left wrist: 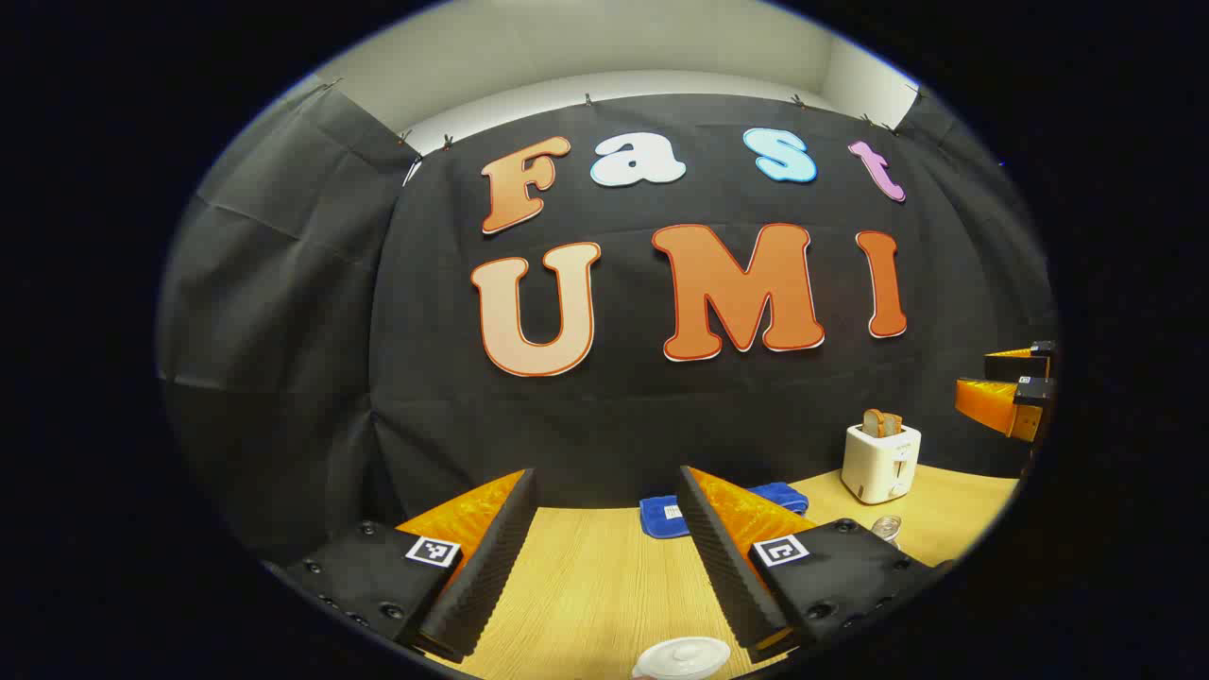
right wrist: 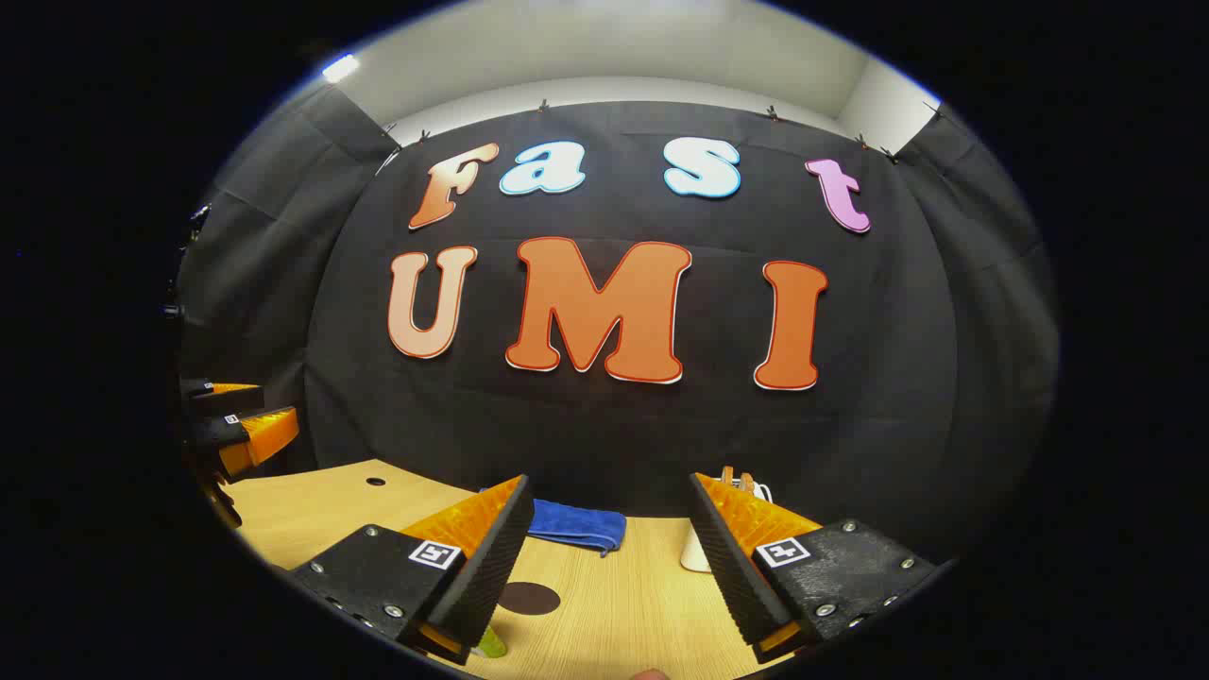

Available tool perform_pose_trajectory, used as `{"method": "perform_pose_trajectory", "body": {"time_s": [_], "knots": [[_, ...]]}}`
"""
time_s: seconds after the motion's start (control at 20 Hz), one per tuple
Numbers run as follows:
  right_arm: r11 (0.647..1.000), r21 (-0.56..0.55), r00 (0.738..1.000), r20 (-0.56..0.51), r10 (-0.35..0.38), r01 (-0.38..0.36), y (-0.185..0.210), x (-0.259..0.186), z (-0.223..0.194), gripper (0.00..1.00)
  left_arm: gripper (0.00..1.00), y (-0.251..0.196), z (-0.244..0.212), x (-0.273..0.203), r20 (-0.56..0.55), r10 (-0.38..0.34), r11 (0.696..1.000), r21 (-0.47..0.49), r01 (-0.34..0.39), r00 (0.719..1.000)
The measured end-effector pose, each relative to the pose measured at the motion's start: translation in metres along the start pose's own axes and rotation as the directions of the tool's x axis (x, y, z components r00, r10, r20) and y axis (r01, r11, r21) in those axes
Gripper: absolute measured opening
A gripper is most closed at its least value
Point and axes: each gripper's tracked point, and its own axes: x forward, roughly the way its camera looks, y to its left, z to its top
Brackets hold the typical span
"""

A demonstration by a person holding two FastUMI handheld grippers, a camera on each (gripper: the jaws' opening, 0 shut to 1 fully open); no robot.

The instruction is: Open the teacup lid with one hand, grasp the water bottle and pour water into the teacup with the other hand; after pouring, place the water bottle on the coaster and then close the teacup lid.

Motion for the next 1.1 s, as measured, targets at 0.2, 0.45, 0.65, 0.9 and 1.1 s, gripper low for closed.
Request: {"method": "perform_pose_trajectory", "body": {"time_s": [0.2, 0.45, 0.65, 0.9, 1.1], "knots": [[1.0, -0.002, 1.0, 0.0, 0.001, -0.001, 0.0, 0.001, -0.001, 0.98, 0.96, -0.003, -0.004, 0.002, -0.013, -0.002, 1.0, 0.0, 0.002, 1.0], [1.0, 0.016, 1.0, -0.004, 0.004, -0.004, 0.001, 0.002, 0.0, 0.98, 0.97, -0.006, -0.002, 0.001, -0.014, -0.011, 1.0, -0.011, 0.011, 1.0], [1.0, 0.022, 1.0, -0.005, 0.008, -0.008, 0.002, 0.002, 0.0, 0.98, 0.96, -0.009, 0.003, 0.0, 0.009, -0.021, 1.0, -0.017, 0.021, 1.0], [1.0, 0.021, 1.0, -0.006, 0.013, -0.013, 0.005, 0.0, 0.0, 0.98, 0.95, -0.009, 0.005, -0.004, 0.018, -0.022, 1.0, -0.02, 0.022, 1.0], [1.0, 0.019, 0.999, -0.031, 0.023, -0.023, 0.005, -0.001, -0.015, 0.98, 0.97, -0.015, -0.014, -0.005, -0.019, -0.054, 0.998, -0.032, 0.053, 0.998]]}}
